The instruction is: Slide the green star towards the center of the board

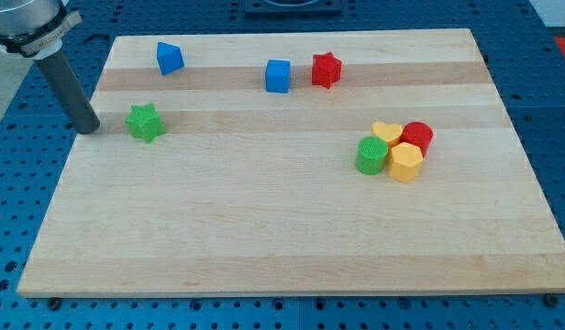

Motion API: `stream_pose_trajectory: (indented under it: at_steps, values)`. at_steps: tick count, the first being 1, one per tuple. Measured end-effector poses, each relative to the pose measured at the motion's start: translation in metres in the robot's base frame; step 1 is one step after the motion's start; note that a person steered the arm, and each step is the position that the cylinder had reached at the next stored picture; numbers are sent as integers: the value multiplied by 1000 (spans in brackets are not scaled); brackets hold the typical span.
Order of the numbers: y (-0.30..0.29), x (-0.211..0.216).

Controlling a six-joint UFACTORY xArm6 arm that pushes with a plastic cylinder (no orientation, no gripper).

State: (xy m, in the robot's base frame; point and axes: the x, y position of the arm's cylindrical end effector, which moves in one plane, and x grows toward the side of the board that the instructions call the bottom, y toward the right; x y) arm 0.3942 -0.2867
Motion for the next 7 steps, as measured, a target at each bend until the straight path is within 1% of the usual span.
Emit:
stream_pose_trajectory:
  at_steps: [3, 7]
  values:
    - [31, 0]
    - [103, 0]
